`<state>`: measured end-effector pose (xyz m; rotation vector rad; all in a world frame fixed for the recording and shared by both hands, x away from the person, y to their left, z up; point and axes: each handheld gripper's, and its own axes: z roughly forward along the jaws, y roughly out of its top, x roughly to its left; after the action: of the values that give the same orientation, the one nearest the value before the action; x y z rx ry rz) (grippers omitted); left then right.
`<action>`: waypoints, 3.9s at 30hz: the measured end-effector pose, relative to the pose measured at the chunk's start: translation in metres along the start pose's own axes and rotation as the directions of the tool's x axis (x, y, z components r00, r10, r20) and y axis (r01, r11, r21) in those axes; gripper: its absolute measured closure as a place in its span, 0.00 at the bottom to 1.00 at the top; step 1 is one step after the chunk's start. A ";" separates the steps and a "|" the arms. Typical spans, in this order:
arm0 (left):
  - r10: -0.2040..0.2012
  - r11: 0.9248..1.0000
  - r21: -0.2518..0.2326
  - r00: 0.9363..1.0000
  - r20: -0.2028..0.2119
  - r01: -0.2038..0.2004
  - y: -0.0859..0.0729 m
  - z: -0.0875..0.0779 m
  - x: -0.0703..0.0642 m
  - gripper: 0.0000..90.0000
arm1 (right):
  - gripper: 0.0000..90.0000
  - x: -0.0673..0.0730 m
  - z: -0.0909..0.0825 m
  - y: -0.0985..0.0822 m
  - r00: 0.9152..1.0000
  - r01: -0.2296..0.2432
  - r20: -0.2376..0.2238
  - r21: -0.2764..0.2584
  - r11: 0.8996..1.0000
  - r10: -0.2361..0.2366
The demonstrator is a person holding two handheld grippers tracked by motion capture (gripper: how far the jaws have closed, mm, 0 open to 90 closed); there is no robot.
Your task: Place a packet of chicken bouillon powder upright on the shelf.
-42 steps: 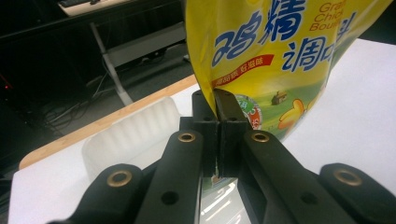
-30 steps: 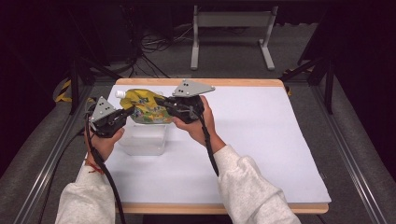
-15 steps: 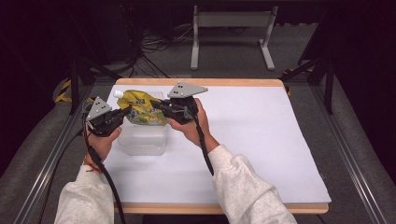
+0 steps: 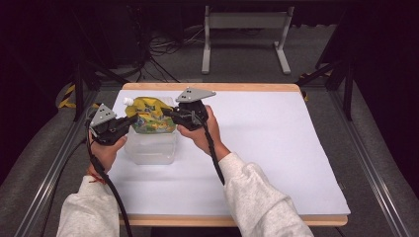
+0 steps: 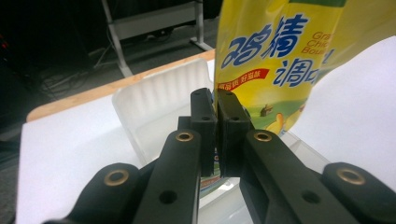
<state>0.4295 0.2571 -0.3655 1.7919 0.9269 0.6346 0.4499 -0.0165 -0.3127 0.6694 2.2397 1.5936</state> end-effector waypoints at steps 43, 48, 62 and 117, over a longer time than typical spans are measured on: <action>0.029 0.997 0.078 1.000 0.001 -0.029 -0.019 0.009 0.005 0.98 | 0.95 0.008 0.025 -0.020 0.994 0.029 0.103 0.151 0.988 -0.045; 0.025 0.997 0.079 1.000 -0.007 -0.024 -0.019 0.009 0.004 0.97 | 0.94 0.002 0.023 -0.021 0.994 0.016 0.108 0.148 0.989 -0.032; -0.002 0.999 0.045 0.999 -0.035 0.004 -0.021 -0.004 0.000 0.87 | 0.91 -0.005 0.006 -0.021 0.992 0.053 0.105 0.130 0.990 -0.067; 0.177 0.982 0.072 0.984 0.003 -0.176 -0.034 -0.024 -0.092 0.56 | 0.86 -0.054 -0.108 -0.060 0.964 0.131 0.196 0.247 0.960 -0.182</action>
<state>0.3487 0.2016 -0.3886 1.9531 0.8075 0.7238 0.4295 -0.1478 -0.3344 0.6698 2.2700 1.1356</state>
